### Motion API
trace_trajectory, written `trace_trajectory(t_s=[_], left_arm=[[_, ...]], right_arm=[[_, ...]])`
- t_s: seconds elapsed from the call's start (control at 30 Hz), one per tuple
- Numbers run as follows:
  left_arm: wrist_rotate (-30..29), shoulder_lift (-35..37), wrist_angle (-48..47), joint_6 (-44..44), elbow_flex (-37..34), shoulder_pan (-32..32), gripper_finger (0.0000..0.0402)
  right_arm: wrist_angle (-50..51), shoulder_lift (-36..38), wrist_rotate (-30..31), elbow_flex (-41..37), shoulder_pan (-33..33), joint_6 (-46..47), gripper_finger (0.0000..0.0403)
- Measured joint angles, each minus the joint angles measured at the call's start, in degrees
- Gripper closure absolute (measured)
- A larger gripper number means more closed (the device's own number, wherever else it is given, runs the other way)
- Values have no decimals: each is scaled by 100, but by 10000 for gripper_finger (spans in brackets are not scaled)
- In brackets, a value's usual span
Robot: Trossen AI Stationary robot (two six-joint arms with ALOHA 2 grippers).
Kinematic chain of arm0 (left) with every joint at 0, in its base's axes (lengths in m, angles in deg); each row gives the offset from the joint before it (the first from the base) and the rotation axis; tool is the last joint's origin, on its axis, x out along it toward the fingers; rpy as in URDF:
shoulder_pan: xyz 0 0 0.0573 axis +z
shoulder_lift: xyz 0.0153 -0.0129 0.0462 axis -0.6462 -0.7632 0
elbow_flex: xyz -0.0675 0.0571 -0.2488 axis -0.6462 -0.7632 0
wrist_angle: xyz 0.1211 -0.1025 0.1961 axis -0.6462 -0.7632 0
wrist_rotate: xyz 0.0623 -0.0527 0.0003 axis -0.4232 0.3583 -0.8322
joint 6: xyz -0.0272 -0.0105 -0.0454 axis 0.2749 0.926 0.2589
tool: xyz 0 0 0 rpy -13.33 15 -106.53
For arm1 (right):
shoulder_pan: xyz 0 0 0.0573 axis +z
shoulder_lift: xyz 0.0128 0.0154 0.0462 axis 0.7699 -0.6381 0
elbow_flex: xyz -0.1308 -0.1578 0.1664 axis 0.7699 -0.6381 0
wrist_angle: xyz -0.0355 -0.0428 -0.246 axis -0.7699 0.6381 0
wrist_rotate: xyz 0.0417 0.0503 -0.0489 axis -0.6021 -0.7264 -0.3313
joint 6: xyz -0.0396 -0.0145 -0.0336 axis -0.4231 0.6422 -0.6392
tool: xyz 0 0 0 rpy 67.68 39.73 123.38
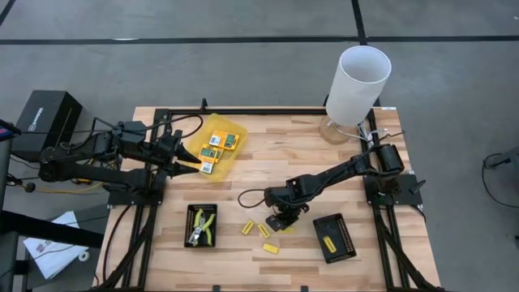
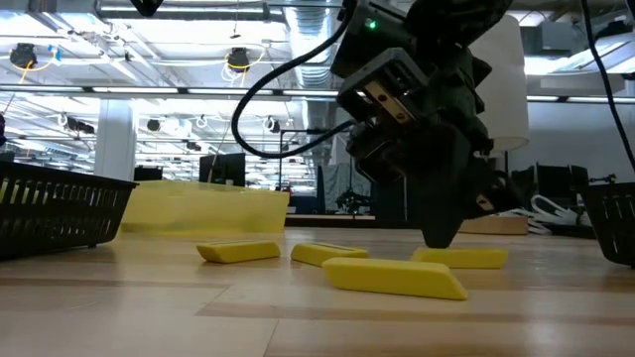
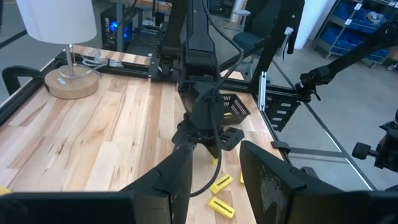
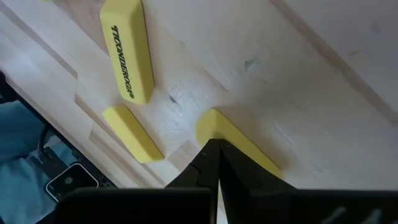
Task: Pick & Place School Supplies
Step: Put the yellow eraser into the right black bin
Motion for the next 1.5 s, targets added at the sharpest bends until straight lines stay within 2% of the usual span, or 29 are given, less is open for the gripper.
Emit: trace_trajectory(t_s=[0.7,0.77,1.3,1.4,1.5], left_arm=[[0,0,-6,-52,1,0,273],[0,0,-8,-52,1,0,273],[-2,0,-26,-87,0,0,273],[-2,0,-26,-85,2,0,273],[-2,-1,-26,-74,1,0,273]], right_arm=[[247,-11,88,-2,-328,-409,403],[288,-16,261,-12,-380,-465,403],[317,-23,196,-24,-588,-535,403],[166,132,362,-27,-539,-397,403],[159,480,805,21,-354,-61,403]])
